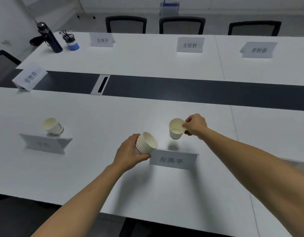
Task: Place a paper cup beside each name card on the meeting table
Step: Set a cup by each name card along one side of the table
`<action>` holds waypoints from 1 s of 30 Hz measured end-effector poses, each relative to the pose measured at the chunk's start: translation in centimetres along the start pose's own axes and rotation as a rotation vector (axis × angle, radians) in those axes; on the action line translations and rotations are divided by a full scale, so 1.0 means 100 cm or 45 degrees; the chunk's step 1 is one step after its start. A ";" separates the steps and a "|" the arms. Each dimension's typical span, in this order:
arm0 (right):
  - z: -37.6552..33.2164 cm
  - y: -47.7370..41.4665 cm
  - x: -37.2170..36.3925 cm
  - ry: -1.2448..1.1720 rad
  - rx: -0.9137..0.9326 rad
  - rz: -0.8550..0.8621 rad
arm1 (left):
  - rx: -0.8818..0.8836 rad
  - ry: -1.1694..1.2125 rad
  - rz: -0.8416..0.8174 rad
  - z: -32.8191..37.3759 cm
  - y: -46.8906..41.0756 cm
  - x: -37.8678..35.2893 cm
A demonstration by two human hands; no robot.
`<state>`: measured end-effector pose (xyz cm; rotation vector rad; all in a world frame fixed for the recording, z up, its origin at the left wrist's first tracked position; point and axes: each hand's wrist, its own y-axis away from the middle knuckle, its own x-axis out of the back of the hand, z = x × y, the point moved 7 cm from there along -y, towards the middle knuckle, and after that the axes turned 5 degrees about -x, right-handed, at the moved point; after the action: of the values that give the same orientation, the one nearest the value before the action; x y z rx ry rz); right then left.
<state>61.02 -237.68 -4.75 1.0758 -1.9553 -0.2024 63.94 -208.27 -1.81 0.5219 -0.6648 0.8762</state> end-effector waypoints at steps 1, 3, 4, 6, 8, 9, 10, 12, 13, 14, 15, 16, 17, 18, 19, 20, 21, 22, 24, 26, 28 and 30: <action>0.010 -0.003 -0.010 0.026 -0.039 -0.015 | 0.005 0.007 -0.006 -0.004 0.000 -0.002; 0.024 -0.009 -0.030 0.065 -0.089 -0.041 | 0.022 0.018 -0.031 -0.014 0.000 -0.008; 0.028 -0.010 -0.037 0.074 -0.098 -0.050 | 0.028 0.028 -0.040 -0.017 0.000 -0.010; 0.033 -0.009 -0.044 0.090 -0.103 -0.066 | 0.034 0.053 -0.049 -0.020 0.002 -0.012; 0.038 -0.012 -0.050 0.081 -0.132 -0.065 | 0.032 0.064 -0.069 -0.026 0.001 -0.015; 0.040 -0.011 -0.051 0.080 -0.147 -0.068 | 0.029 0.073 -0.067 -0.025 0.001 -0.015; 0.044 -0.012 -0.052 0.071 -0.169 -0.062 | 0.023 0.078 -0.075 -0.027 0.000 -0.015; 0.048 -0.012 -0.051 0.057 -0.196 -0.049 | 0.009 0.085 -0.082 -0.026 -0.002 -0.014; 0.049 -0.011 -0.050 0.051 -0.203 -0.040 | 0.000 0.087 -0.087 -0.025 -0.003 -0.014; 0.050 -0.010 -0.049 0.044 -0.204 -0.034 | -0.012 0.088 -0.093 -0.023 -0.004 -0.013; 0.051 -0.008 -0.046 0.042 -0.201 -0.032 | -0.025 0.083 -0.102 -0.021 -0.006 -0.013; 0.051 -0.004 -0.042 0.040 -0.193 -0.024 | -0.049 0.077 -0.114 -0.016 -0.008 -0.012; 0.051 0.000 -0.037 0.058 -0.180 -0.015 | -0.072 0.075 -0.128 -0.011 -0.010 -0.013; 0.052 0.005 -0.032 0.097 -0.159 0.001 | -0.100 0.069 -0.144 -0.005 -0.012 -0.014; 0.054 0.014 -0.020 0.155 -0.130 0.038 | -0.139 0.057 -0.169 0.005 -0.014 -0.017; 0.055 0.022 -0.009 0.236 -0.086 0.078 | -0.174 0.042 -0.190 0.015 -0.016 -0.020; 0.056 0.031 0.003 0.327 -0.029 0.115 | -0.205 0.032 -0.208 0.026 -0.019 -0.023; 0.057 0.040 0.015 0.410 0.036 0.152 | -0.245 0.019 -0.224 0.038 -0.021 -0.027; 0.071 0.061 0.048 0.539 0.131 0.213 | -0.355 -0.008 -0.263 0.074 -0.023 -0.043; 0.089 0.083 0.081 0.637 0.178 0.266 | -0.465 -0.041 -0.294 0.111 -0.022 -0.063; 0.109 0.105 0.111 0.701 0.195 0.314 | -0.548 -0.065 -0.318 0.142 -0.017 -0.084; 0.141 0.132 0.145 0.742 0.167 0.372 | -0.630 -0.088 -0.354 0.179 -0.002 -0.113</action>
<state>38.74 -243.98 2.27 0.7978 -1.5759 0.3672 53.26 -226.08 2.30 0.1908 -0.8181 0.4101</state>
